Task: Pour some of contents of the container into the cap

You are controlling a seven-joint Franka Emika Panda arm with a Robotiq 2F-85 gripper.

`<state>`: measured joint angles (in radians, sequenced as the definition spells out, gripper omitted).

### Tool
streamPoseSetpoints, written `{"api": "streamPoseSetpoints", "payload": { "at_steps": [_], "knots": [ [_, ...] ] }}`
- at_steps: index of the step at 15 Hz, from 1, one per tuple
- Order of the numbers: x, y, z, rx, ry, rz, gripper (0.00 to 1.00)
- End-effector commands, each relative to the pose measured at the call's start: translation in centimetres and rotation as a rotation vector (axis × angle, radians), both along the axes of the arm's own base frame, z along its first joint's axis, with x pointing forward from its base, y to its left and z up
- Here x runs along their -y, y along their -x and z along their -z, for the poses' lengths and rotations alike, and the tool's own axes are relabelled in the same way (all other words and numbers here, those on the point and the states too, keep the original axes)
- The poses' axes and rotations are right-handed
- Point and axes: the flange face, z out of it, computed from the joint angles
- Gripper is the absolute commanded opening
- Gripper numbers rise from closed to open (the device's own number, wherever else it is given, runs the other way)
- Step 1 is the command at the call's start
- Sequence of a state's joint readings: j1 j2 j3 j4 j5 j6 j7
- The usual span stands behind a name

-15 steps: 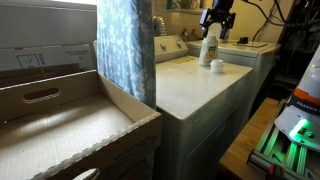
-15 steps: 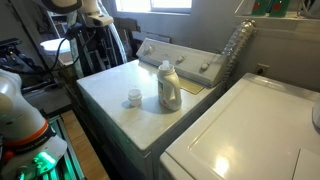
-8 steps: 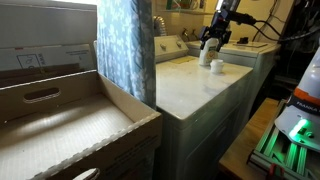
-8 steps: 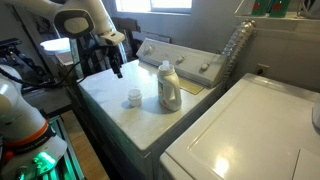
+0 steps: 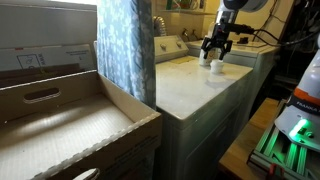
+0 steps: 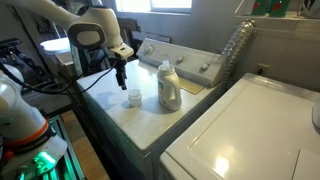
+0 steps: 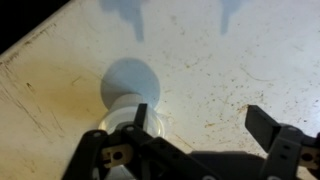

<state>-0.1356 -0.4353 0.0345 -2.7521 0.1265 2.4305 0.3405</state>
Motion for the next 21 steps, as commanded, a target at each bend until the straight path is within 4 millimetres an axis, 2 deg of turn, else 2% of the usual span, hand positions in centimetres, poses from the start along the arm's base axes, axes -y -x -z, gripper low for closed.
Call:
{"api": "streamPoseSetpoints", "payload": {
  "at_steps": [1,4,9,15,16,18,21],
  "knots": [
    [1.2,-0.9,0.1,0.025,0.021,0.018,1.00],
    [1.5,-1.5,-0.6,0.051,0.028,0.021,1.00],
    [2.1,-2.0,1.3,0.009,0.036,0.030,1.00],
    [2.7,-2.9,1.4,0.030,0.054,0.035,0.99],
    [2.8,-3.0,1.6,0.021,0.057,0.036,0.95],
    [3.0,-2.9,2.1,0.011,0.060,0.065,0.70],
    [3.3,-2.9,2.4,0.003,0.062,0.090,0.45]
  ]
}}
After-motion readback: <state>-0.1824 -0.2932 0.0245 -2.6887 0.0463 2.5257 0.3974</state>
